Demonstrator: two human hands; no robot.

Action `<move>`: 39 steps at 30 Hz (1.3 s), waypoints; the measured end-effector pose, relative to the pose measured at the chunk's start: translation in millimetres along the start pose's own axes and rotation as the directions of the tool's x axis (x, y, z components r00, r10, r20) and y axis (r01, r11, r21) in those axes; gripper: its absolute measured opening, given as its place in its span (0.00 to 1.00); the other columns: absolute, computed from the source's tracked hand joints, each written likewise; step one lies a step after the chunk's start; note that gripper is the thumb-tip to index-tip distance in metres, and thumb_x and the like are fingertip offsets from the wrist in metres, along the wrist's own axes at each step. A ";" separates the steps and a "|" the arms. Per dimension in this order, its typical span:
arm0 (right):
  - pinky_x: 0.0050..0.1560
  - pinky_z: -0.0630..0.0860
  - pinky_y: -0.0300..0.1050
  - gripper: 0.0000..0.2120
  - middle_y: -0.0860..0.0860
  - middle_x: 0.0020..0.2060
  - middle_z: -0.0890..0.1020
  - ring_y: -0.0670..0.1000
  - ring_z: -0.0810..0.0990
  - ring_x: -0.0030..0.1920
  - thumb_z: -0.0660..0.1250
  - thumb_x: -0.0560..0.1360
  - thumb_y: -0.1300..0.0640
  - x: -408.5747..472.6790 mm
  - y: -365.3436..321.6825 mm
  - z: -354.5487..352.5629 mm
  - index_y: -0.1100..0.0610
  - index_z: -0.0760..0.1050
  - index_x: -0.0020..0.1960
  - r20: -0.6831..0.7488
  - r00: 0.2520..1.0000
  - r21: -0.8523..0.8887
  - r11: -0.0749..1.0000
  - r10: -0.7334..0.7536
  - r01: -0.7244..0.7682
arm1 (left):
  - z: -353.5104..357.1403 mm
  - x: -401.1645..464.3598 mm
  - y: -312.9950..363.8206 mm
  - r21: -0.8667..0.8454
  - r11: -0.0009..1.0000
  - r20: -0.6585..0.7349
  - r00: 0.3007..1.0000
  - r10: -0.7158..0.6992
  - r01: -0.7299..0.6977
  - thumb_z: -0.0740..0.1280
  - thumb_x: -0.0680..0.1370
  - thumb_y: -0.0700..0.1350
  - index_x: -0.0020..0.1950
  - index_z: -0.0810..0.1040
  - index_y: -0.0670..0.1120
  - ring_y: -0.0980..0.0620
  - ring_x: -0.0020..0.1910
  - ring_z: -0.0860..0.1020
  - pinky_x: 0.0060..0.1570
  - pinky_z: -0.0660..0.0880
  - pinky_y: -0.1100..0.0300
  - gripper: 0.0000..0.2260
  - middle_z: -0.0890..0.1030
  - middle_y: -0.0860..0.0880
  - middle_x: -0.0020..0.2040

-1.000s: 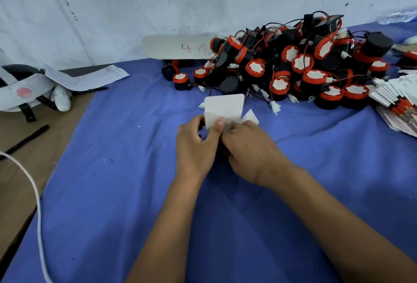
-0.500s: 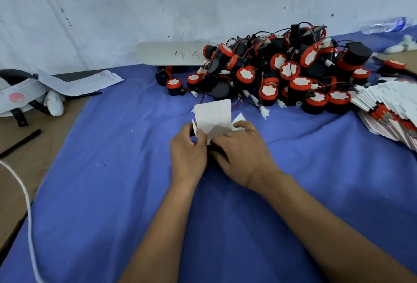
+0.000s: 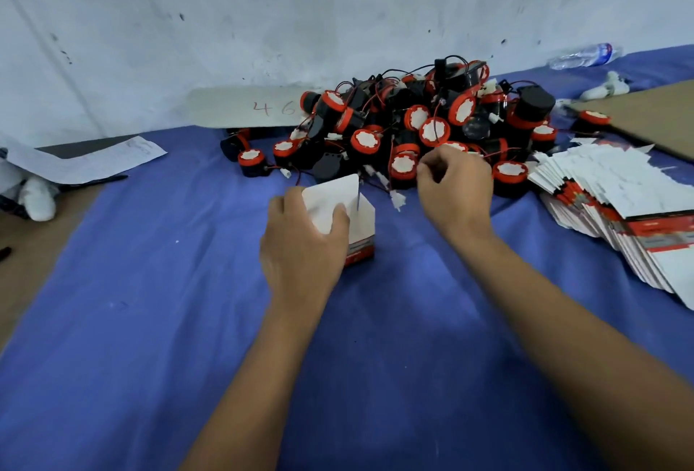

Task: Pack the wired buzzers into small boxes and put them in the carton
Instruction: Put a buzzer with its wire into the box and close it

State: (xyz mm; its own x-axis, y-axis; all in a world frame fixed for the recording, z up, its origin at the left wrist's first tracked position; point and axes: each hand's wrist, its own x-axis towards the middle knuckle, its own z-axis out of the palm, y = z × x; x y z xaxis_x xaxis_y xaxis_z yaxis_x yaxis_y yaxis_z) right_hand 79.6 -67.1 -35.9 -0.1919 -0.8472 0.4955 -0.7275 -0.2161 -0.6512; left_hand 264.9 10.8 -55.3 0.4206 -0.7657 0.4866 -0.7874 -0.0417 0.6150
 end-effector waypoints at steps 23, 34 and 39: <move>0.54 0.78 0.58 0.29 0.55 0.55 0.81 0.59 0.77 0.58 0.76 0.73 0.43 3.9 13.5 6.7 0.55 0.68 0.65 0.562 0.824 -0.289 0.918 -0.067 0.272 | -4.8 -2.6 -17.4 -0.190 0.979 0.068 0.994 0.091 -0.077 0.64 0.74 0.32 0.78 0.66 0.57 0.50 0.55 0.78 0.57 0.78 0.50 0.36 0.80 0.51 0.62; 0.64 0.69 0.33 0.30 0.50 0.63 0.79 0.47 0.76 0.62 0.70 0.78 0.41 -67.3 -79.0 -12.2 0.59 0.72 0.70 0.040 0.755 0.394 0.705 -0.654 0.590 | -10.6 -7.2 -44.8 -0.265 0.958 0.065 0.989 0.136 -0.115 0.67 0.74 0.35 0.53 0.80 0.50 0.49 0.41 0.82 0.38 0.70 0.73 0.13 0.77 0.60 0.38; 0.63 0.74 0.47 0.29 0.46 0.64 0.80 0.48 0.76 0.64 0.71 0.76 0.39 -65.9 -65.8 4.6 0.53 0.73 0.71 0.369 0.738 0.259 0.825 -0.565 0.502 | -15.3 -2.0 -50.9 -0.294 0.950 0.150 0.976 0.158 -0.108 0.68 0.75 0.34 0.77 0.69 0.63 0.62 0.46 0.78 0.51 0.76 0.69 0.36 0.81 0.59 0.54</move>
State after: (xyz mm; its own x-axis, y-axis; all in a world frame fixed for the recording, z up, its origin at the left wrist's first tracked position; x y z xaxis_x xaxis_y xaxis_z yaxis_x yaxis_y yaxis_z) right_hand 143.1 0.7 -28.4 0.5129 -0.6820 0.5213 -0.5257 -0.7297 -0.4373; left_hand 311.0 24.3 -78.1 0.2190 -0.8500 0.4791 -0.6610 0.2320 0.7137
